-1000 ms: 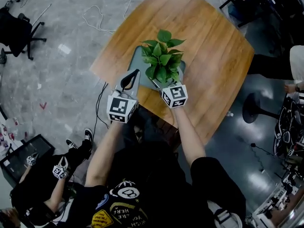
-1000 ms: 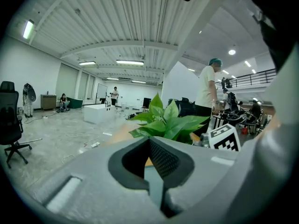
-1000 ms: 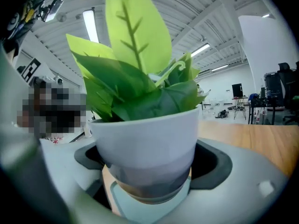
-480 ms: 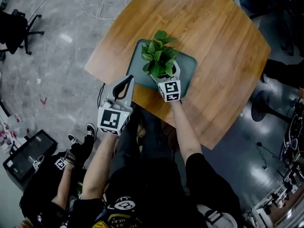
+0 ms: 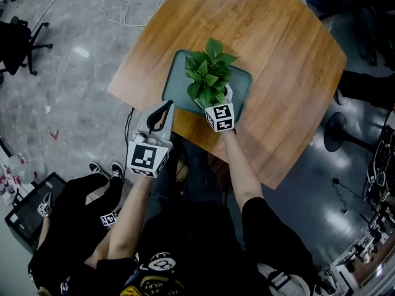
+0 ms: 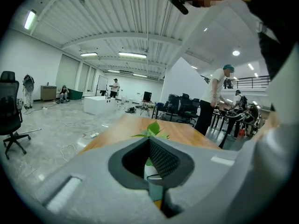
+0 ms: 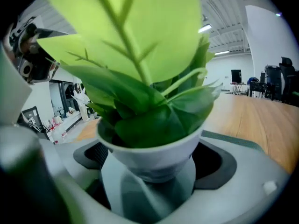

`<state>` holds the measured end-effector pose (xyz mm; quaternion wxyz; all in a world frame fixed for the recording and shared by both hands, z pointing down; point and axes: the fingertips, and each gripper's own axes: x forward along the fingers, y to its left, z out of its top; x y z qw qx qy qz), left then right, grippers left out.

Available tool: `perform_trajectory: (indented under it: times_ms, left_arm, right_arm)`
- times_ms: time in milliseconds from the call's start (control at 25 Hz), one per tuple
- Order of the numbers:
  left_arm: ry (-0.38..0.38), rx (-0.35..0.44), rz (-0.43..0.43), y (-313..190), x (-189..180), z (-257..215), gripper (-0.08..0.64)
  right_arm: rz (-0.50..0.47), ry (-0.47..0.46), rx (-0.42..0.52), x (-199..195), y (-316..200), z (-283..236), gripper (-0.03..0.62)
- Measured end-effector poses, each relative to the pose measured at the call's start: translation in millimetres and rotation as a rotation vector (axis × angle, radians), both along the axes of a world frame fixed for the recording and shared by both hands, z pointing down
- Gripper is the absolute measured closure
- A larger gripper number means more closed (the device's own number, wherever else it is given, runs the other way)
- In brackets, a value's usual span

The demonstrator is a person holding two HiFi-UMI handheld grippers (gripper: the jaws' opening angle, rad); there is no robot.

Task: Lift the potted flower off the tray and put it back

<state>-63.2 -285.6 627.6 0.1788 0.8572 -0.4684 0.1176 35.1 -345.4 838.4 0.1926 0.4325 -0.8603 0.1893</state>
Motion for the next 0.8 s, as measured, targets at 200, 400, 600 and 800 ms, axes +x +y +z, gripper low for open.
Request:
perform_trajectory:
  times_ms: [200,400,600,800]
  left_arm:
    - [0.016,-0.037,0.009,12,1,-1,0.561]
    - [0.022,-0.069,0.052,30,4,-18,0.561]
    - [0.049,-0.036,0.075,37,3,-75,0.561]
    - [0.007,0.074,0.069,23,-1,-146,0.561]
  right_arm:
    - [0.082,-0.028,-0.128,23,40,1,0.036]
    - [0.354,-0.246,-0.166,77,97,-86,0.559]
    - [0.439,-0.237,0.004,90,125,-226,0.589]
    - [0.434,-0.164,0.2,85,118,-345,0.59]
